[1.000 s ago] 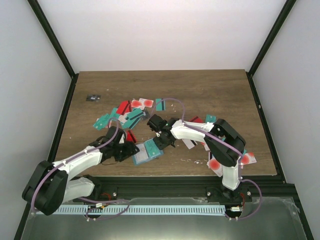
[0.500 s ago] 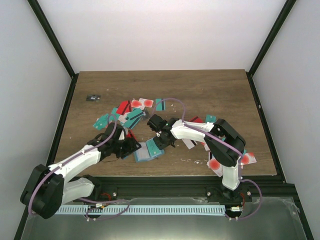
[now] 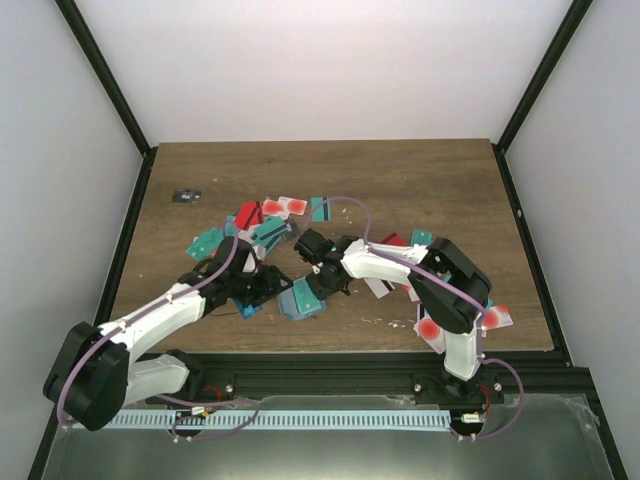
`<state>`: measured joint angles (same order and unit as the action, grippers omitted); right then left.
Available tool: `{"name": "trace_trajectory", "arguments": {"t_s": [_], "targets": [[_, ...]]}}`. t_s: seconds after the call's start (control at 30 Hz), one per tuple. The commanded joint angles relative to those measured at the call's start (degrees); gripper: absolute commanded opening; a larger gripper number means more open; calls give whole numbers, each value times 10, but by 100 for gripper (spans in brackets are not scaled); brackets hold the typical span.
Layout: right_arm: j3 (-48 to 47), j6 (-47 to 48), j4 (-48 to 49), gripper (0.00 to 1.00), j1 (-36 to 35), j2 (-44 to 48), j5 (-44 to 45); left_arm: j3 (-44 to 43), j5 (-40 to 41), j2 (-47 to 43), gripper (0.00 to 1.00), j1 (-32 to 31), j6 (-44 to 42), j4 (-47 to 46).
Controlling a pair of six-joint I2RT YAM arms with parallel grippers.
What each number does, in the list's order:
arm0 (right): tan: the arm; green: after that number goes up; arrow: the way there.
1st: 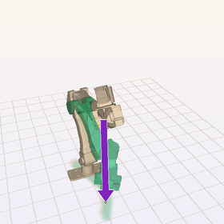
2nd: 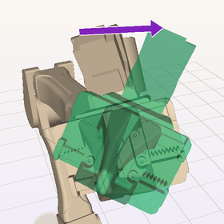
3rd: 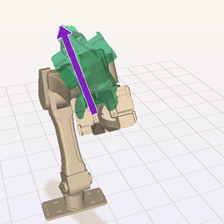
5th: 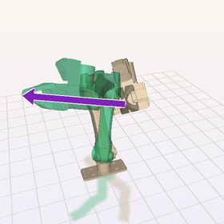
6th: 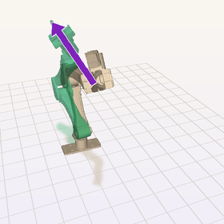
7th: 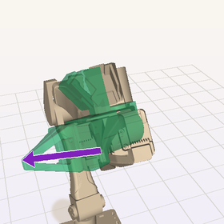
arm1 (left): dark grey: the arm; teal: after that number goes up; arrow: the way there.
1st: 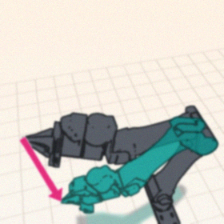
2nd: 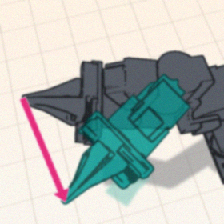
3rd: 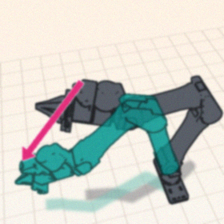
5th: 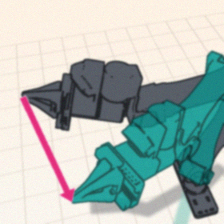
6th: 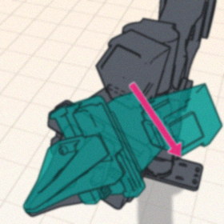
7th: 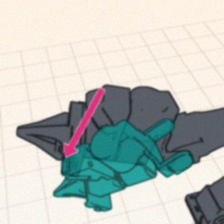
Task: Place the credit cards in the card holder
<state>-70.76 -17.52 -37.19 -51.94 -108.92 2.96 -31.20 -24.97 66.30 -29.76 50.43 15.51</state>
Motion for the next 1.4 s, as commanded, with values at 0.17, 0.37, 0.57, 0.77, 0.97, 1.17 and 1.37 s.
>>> {"name": "trace_trajectory", "arguments": {"t_s": [0.17, 0.37, 0.57, 0.77, 0.97, 1.17, 1.37], "targets": [[-14, -25, -20, 1, -8, -17, -29, -52, -13, 48, 55, -25, -8, -28], [-11, -34, -16, 1, -7, -16, -36, -67, -17, 84, 54, -36, -11, -37], [-1, -48, -2, 1, -2, -5, -56, -87, -10, 146, 52, -53, -26, -34], [11, -64, 10, 1, 7, 14, -78, -100, 4, 192, 45, -65, -37, -30], [7, -79, 6, 1, 8, 23, -84, -122, 63, 206, 36, -69, -60, 48], [3, -98, 0, 1, 8, 33, -91, -94, 101, 167, 32, -71, -68, 88], [-12, -110, -10, 1, 8, 45, -107, -65, 93, 166, 27, -72, -68, 76]]}}
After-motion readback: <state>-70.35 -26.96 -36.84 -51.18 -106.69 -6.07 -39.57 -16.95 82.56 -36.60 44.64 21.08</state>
